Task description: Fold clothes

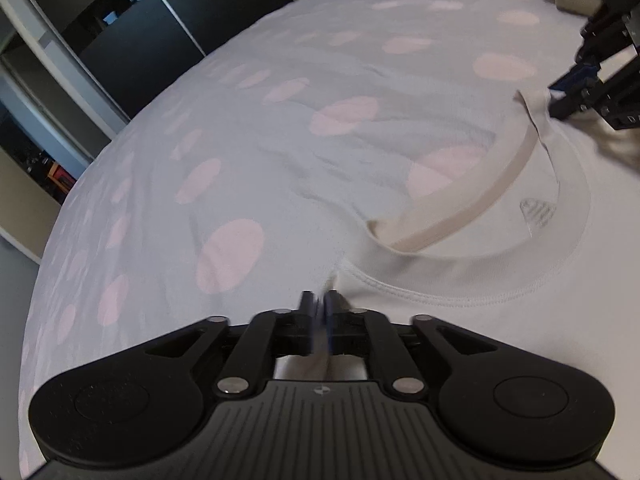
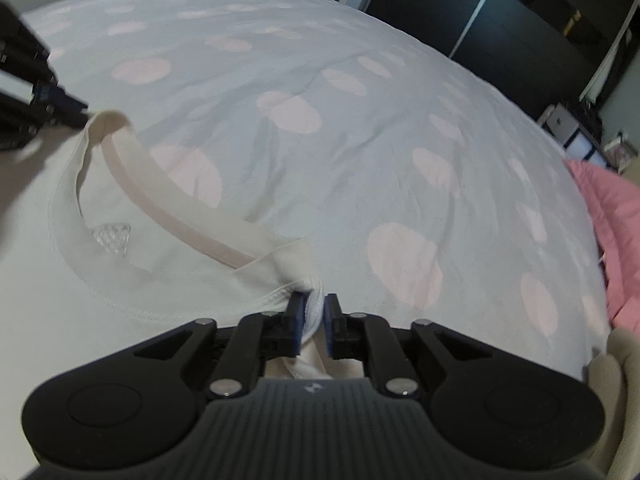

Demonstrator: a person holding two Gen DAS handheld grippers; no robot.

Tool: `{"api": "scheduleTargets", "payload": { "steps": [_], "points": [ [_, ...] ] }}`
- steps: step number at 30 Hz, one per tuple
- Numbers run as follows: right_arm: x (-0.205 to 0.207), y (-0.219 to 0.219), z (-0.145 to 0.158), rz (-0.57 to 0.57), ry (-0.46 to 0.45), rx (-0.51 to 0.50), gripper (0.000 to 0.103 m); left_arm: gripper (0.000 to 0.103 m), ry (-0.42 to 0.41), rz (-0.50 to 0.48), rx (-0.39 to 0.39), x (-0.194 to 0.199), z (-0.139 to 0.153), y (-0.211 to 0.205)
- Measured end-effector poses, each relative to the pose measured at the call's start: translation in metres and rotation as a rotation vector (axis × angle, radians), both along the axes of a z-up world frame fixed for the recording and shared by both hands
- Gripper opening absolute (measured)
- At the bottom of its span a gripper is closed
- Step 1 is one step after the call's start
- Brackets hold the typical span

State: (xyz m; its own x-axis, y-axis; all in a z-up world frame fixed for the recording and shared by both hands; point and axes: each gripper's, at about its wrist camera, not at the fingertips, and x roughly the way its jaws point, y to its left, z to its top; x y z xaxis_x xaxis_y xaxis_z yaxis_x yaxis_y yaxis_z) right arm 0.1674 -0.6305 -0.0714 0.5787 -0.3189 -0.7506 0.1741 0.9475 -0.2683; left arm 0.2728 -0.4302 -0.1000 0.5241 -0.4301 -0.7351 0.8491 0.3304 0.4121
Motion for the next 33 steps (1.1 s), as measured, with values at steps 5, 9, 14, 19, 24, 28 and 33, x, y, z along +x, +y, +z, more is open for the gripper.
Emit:
{"api": "scheduleTargets", "payload": {
  "steps": [5,9,14,19,24,28,33],
  "points": [
    [-0.031,-0.015,0.036,-0.088,-0.086,0.073,0.034,0.023,0.006,0.067,-0.056,0.009,0.036,0.039],
    [-0.073,-0.026,0.062,-0.162,-0.132,0.106,0.035,0.028,0.008,0.147,-0.074,0.016,0.064,0.085],
    [-0.134,-0.038,0.079,-0.248,-0.133,0.163,0.035,0.034,0.038,0.265,-0.061,0.022,0.077,0.146],
    [-0.192,-0.054,0.083,-0.386,-0.151,0.203,0.046,0.038,0.108,0.359,-0.071,0.022,0.076,0.190],
    [-0.236,-0.067,0.072,-0.510,-0.169,0.262,0.046,0.039,0.143,0.393,-0.047,0.018,0.063,0.207],
    [-0.250,-0.080,0.059,-0.567,-0.170,0.331,0.045,0.039,0.153,0.393,-0.015,0.016,0.054,0.210],
    [-0.252,-0.092,0.042,-0.591,-0.122,0.361,0.041,0.039,0.153,0.384,0.017,0.014,0.046,0.207]
  ]
}}
